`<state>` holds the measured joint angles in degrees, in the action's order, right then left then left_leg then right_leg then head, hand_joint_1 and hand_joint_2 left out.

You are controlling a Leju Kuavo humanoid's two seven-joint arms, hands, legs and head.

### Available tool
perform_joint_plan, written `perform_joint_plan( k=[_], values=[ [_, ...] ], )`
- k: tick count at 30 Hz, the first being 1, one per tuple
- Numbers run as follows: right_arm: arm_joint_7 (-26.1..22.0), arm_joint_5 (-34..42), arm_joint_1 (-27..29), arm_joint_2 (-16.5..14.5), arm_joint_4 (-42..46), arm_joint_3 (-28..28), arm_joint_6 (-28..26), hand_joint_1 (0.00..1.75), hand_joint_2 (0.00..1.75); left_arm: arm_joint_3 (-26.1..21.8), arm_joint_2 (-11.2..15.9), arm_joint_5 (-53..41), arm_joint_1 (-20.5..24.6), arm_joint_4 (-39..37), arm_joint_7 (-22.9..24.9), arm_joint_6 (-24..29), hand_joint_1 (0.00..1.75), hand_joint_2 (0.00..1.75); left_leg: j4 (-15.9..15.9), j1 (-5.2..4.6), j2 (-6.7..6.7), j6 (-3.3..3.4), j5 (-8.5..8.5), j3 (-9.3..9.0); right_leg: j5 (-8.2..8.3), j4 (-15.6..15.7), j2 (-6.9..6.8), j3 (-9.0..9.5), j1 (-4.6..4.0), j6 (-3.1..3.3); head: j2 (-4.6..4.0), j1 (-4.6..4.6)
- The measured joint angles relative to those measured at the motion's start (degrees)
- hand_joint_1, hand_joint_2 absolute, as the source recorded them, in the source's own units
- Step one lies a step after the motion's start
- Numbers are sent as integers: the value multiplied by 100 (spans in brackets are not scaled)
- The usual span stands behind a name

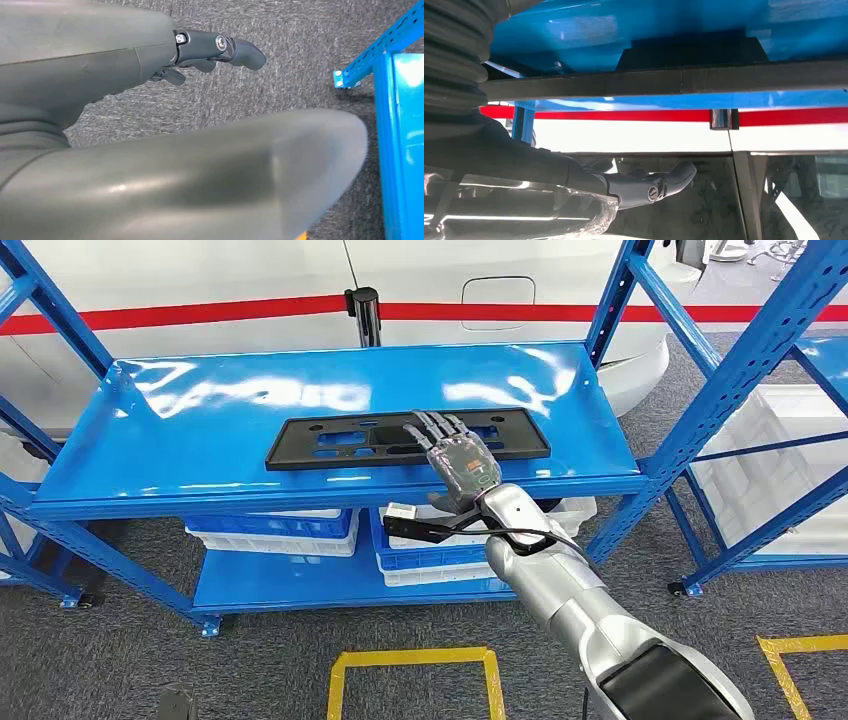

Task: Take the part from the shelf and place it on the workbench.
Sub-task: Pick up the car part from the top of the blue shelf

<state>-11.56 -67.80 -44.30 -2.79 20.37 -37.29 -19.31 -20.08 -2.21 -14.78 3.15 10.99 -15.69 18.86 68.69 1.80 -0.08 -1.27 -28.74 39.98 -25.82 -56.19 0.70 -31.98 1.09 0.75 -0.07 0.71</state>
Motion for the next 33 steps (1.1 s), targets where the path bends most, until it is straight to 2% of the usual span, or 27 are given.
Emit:
perform_joint_plan(
  k=[1,2,3,4,8,9,10,12,13,14,15,16,18,19,20,23,26,28,30,33],
  values=[
    [20,-7,-12,-1,-5,-1,26,0,175,-1,4,-1,0,0,0,0,0,0,-271,8,6,-2,163,-113,-20,-1,2,26,4,-17,0,0],
    [43,-13,-28,-2,-13,-2,56,0,175,-2,4,-2,2,-1,0,0,0,0,-459,10,9,-4,241,-199,-37,-3,4,41,-2,-34,0,-1],
    [89,-28,-64,-3,-28,-5,114,0,175,-5,8,-4,7,-2,-1,0,0,0,-802,6,13,7,388,-355,-68,-10,9,61,-16,-67,0,3],
    [144,-44,-104,-4,-44,-8,177,0,175,-8,9,-5,12,-3,0,0,0,0,-1020,-4,15,33,452,-456,-88,-13,12,63,-31,-100,0,7],
    [405,-103,-238,-3,-105,-13,383,0,175,-24,5,-7,16,-4,1,3,0,0,-1141,-51,1,219,410,-531,-158,-54,-1,13,-59,-224,0,9],
    [458,-106,-272,0,-119,-11,416,0,175,-31,4,-7,15,-4,0,3,0,0,-1159,-52,2,272,406,-557,-230,-204,-9,-59,-57,-232,0,0],
    [497,-103,-302,4,-134,-10,441,0,175,-39,2,-5,14,-4,-2,7,0,0,-1174,-53,6,321,397,-586,-347,-492,-16,-208,-54,-222,0,-10],
    [551,-92,-332,14,-171,-9,496,0,175,-52,1,-1,9,-4,-7,20,0,0,-1172,-76,6,389,357,-623,-610,-1316,-21,-665,-43,-180,0,-29],
    [575,-84,-333,22,-194,-8,521,41,175,-57,-1,1,2,-4,-9,26,0,0,-1171,-86,-2,404,336,-645,-680,-1655,-21,-886,-42,-182,0,-31],
    [600,-73,-331,32,-214,-4,540,85,175,-62,-3,-1,-7,-4,-10,28,0,0,-1170,-95,-15,411,313,-670,-659,-1798,-22,-1013,-42,-206,0,-34],
    [624,-51,-330,48,-234,6,551,128,175,-67,-7,-6,-15,-4,-13,26,0,0,-1170,-101,-31,408,288,-705,-534,-1687,-22,-1015,-44,-246,0,-37],
    [641,-24,-332,67,-251,23,554,172,175,-71,-12,-12,-22,-4,-33,15,0,0,-1170,-105,-46,399,259,-746,-340,-1361,-23,-905,-46,-285,0,-37],
    [614,61,-334,119,-278,80,562,175,175,-84,-23,-2,-30,-4,-280,-81,0,0,-1166,-122,-71,357,197,-817,75,-500,-42,-553,-66,-302,0,-40],
    [579,101,-331,140,-288,113,569,175,175,-92,-28,14,-28,-4,-476,-142,0,0,-1156,-137,-79,340,169,-833,200,-227,-50,-434,-65,-286,0,-38],
    [539,137,-327,159,-298,145,575,175,175,-106,-30,31,-25,-3,-674,-201,0,0,-1148,-149,-86,336,148,-837,264,-87,-55,-375,-61,-263,0,-34],
    [479,183,-312,204,-320,236,570,175,175,-174,-35,140,-25,-2,-1121,-274,0,0,-1146,-136,-76,354,124,-835,274,-77,-27,-378,-59,-238,0,-27],
    [391,197,-284,248,-329,325,521,175,175,-344,-48,462,-10,0,-1760,-351,0,0,-1171,-119,-43,340,117,-847,261,-78,7,-385,-79,-216,0,-25],
    [286,197,-248,274,-330,380,409,175,175,-522,-58,635,0,12,-2166,-171,0,0,-1187,-117,-34,335,114,-858,253,-78,15,-386,-86,-203,0,-25],
    [217,199,-215,298,-330,431,311,175,175,-678,-71,690,-1,26,-2365,103,0,0,-1193,-113,-31,320,110,-863,247,-79,17,-386,-93,-192,0,-25],
    [172,201,-189,321,-330,475,271,175,175,-820,-83,708,-13,51,-2417,216,0,0,-1196,-107,-31,290,110,-863,244,-82,16,-386,-99,-183,0,-26]
  ],
)
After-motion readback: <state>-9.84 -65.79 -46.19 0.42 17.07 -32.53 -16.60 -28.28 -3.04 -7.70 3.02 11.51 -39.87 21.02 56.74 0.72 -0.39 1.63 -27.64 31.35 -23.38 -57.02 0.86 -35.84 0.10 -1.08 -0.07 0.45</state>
